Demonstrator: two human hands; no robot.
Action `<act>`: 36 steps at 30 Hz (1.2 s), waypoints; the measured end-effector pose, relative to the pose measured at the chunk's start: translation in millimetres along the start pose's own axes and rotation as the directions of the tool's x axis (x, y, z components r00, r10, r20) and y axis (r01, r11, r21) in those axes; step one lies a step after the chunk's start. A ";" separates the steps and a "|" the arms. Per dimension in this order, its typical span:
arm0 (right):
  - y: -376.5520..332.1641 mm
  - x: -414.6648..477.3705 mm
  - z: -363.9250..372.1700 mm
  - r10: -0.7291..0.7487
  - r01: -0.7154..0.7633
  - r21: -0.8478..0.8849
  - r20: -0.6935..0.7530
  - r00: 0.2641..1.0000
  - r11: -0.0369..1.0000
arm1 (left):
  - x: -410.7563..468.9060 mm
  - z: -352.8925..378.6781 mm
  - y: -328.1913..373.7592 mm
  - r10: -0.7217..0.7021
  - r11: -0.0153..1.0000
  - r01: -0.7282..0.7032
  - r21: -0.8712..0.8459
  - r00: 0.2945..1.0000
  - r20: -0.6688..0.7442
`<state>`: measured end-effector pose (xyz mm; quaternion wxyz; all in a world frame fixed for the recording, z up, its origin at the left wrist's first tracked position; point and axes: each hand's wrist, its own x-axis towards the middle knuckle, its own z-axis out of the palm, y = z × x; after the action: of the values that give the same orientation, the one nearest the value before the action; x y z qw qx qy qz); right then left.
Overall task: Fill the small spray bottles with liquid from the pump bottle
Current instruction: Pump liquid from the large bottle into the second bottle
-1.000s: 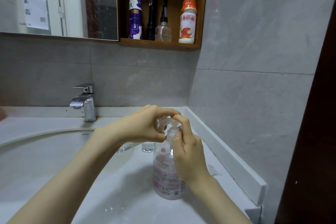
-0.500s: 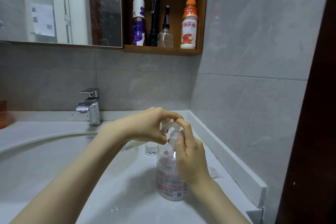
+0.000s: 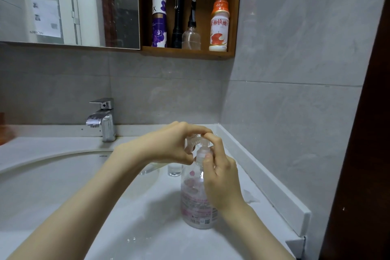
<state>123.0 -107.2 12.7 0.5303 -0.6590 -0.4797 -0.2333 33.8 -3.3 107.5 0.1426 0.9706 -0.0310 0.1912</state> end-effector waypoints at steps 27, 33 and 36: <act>-1.5 -4.0 0.7 -0.004 0.004 -0.029 0.012 1.000 1.000 | -2.1 1.6 0.4 -0.003 1.000 0.003 -0.031 1.000 -0.001; -2.1 -3.7 -0.2 -0.005 0.005 -0.013 0.004 1.000 1.000 | -1.3 3.7 -1.2 0.005 0.999 -0.006 -0.040 1.000 -0.011; -1.6 -4.4 0.6 -0.010 0.010 -0.015 0.005 1.000 1.000 | -2.1 6.0 -3.1 0.005 0.999 -0.006 -0.047 1.000 -0.025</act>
<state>119.6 -108.4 9.7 0.5231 -0.6611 -0.4823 -0.2381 34.4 -2.0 100.5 0.1655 0.9644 -0.0363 0.2028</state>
